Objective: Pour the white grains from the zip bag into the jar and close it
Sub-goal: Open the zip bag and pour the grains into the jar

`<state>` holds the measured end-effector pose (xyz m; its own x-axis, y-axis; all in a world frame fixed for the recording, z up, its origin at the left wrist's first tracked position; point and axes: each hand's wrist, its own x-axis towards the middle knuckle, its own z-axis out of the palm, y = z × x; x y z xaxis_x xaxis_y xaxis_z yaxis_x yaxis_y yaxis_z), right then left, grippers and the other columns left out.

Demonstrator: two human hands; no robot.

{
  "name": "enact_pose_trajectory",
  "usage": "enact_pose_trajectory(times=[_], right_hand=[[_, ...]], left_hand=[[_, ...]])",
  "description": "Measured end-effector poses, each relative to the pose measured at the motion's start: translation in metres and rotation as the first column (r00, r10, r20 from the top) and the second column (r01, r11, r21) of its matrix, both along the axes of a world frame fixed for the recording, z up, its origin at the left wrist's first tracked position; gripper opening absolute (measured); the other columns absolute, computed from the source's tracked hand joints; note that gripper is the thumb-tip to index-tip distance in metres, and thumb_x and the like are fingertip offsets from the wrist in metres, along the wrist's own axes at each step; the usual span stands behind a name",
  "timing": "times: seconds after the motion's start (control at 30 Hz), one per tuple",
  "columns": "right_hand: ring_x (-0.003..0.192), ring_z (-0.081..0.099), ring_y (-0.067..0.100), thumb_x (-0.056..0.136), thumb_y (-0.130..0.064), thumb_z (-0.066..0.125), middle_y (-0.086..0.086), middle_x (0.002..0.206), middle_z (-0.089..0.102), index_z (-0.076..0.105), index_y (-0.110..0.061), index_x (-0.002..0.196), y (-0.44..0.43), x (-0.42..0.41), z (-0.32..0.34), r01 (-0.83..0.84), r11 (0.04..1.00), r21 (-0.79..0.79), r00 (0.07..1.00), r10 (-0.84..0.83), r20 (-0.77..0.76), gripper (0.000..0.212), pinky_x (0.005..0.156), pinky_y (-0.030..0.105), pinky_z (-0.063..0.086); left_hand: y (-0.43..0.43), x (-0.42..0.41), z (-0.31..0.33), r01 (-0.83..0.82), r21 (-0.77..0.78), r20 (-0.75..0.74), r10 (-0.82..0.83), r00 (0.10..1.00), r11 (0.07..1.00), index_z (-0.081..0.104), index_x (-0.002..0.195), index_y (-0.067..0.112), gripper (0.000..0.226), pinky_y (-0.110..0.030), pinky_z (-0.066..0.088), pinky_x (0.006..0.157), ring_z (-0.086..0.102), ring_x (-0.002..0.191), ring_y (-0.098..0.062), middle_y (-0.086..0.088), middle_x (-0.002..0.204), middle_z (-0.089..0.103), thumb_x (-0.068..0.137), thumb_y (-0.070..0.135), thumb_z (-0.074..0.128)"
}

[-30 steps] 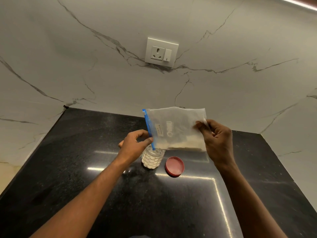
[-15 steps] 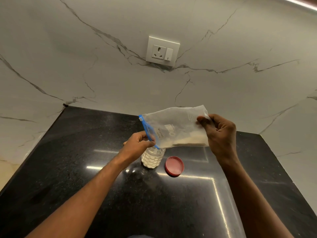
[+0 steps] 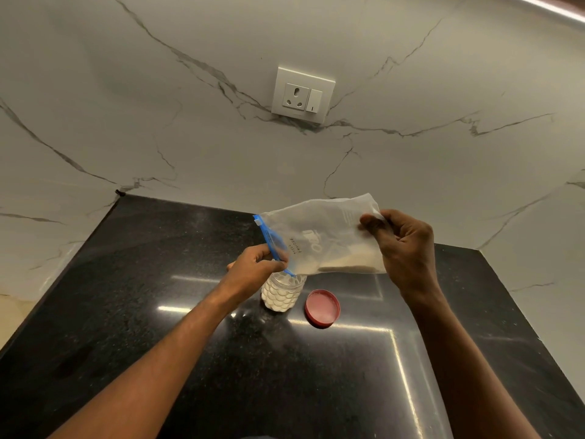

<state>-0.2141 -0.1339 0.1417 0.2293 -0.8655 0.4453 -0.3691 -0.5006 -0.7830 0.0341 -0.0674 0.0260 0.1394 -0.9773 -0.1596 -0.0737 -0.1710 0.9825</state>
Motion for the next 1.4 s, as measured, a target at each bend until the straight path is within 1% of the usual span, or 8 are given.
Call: enact_pose_trajectory(times=[0.1, 0.17, 0.27, 0.37, 0.47, 0.7, 1.0, 1.4], right_hand=[[0.077, 0.074, 0.011, 0.100, -0.027, 0.070, -0.009, 0.087, 0.078, 0.077, -0.027, 0.093, 0.0002, 0.0006, 0.0022, -0.002, 1.000, -0.001, 1.000, 0.002, 0.016, 0.010, 0.064, 0.027, 0.062], [0.076, 0.074, 0.017, 0.099, -0.027, 0.070, -0.004, 0.084, 0.078, 0.078, -0.023, 0.093, -0.0001, -0.0007, 0.0007, 0.006, 1.000, 0.014, 1.000, -0.007, 0.014, 0.011, 0.065, 0.040, 0.064], [0.076, 0.072, 0.031, 0.100, -0.029, 0.071, 0.003, 0.083, 0.077, 0.080, -0.016, 0.094, -0.0007, -0.0042, -0.0015, 0.038, 0.999, 0.024, 0.999, -0.038, 0.038, 0.017, 0.066, 0.058, 0.060], [0.076, 0.071, 0.035, 0.099, -0.029, 0.070, 0.007, 0.084, 0.076, 0.079, -0.017, 0.093, 0.0017, -0.0062, -0.0039, 0.033, 0.999, 0.033, 0.999, -0.034, 0.034, 0.016, 0.065, 0.062, 0.058], [0.077, 0.071, 0.034, 0.100, -0.028, 0.070, 0.007, 0.085, 0.077, 0.079, -0.018, 0.093, 0.0024, -0.0077, -0.0042, 0.037, 0.998, 0.042, 0.998, -0.039, 0.046, 0.015, 0.065, 0.063, 0.058], [0.076, 0.073, 0.024, 0.099, -0.026, 0.070, 0.001, 0.086, 0.078, 0.078, -0.022, 0.094, 0.0068, -0.0048, -0.0026, 0.000, 0.999, 0.050, 1.000, -0.001, 0.028, 0.010, 0.067, 0.053, 0.062], [0.077, 0.076, 0.017, 0.099, -0.023, 0.072, -0.004, 0.090, 0.078, 0.078, -0.019, 0.097, 0.0072, -0.0046, -0.0027, -0.006, 0.997, 0.080, 0.996, -0.001, 0.089, 0.008, 0.062, 0.028, 0.062], [0.075, 0.076, 0.012, 0.098, -0.023, 0.073, -0.005, 0.088, 0.079, 0.080, -0.014, 0.100, 0.0049, -0.0057, -0.0035, -0.003, 0.996, 0.091, 0.992, -0.009, 0.130, 0.012, 0.060, 0.021, 0.059]], left_hand=[[0.0000, 0.0002, -0.0007, -0.001, -0.004, -0.012, 0.001, 1.000, 1.000, 0.074, 0.109, 0.038, 0.023, -0.051, 0.053, 0.113, 0.074, 0.107, 0.000, 0.017, 0.110, 0.080, 0.098, 0.018, 0.069], [0.0006, 0.0002, -0.0002, -0.008, -0.011, -0.002, 0.008, 1.000, 1.000, 0.074, 0.109, 0.038, 0.021, -0.054, 0.051, 0.114, 0.074, 0.110, -0.003, 0.015, 0.112, 0.080, 0.097, 0.020, 0.070], [0.0027, 0.0003, 0.0013, -0.029, -0.029, 0.018, 0.030, 0.999, 0.999, 0.077, 0.111, 0.037, 0.023, -0.061, 0.044, 0.117, 0.072, 0.117, -0.009, 0.016, 0.114, 0.081, 0.088, 0.038, 0.073], [0.0034, 0.0023, -0.0006, -0.049, -0.042, 0.059, 0.052, 0.997, 0.998, 0.079, 0.110, 0.035, 0.028, -0.064, 0.040, 0.118, 0.072, 0.117, -0.012, 0.016, 0.111, 0.081, 0.084, 0.046, 0.075], [0.0021, 0.0041, -0.0042, -0.077, -0.073, 0.086, 0.083, 0.993, 0.994, 0.080, 0.107, 0.031, 0.016, -0.065, 0.040, 0.116, 0.073, 0.115, -0.013, 0.013, 0.110, 0.081, 0.092, 0.034, 0.079], [0.0021, 0.0041, -0.0057, -0.099, -0.071, 0.099, 0.106, 0.989, 0.993, 0.082, 0.103, 0.028, 0.013, -0.064, 0.044, 0.114, 0.075, 0.110, -0.013, 0.010, 0.104, 0.083, 0.090, 0.026, 0.083], [0.0020, 0.0048, -0.0055, -0.087, -0.066, 0.078, 0.092, 0.993, 0.994, 0.082, 0.106, 0.022, 0.016, -0.057, 0.054, 0.109, 0.078, 0.105, -0.012, 0.006, 0.103, 0.084, 0.090, 0.019, 0.084], [0.0023, 0.0054, -0.0029, -0.081, -0.054, 0.091, 0.086, 0.992, 0.995, 0.082, 0.105, 0.020, 0.017, -0.055, 0.055, 0.108, 0.078, 0.105, -0.012, 0.005, 0.104, 0.084, 0.089, 0.018, 0.084]])
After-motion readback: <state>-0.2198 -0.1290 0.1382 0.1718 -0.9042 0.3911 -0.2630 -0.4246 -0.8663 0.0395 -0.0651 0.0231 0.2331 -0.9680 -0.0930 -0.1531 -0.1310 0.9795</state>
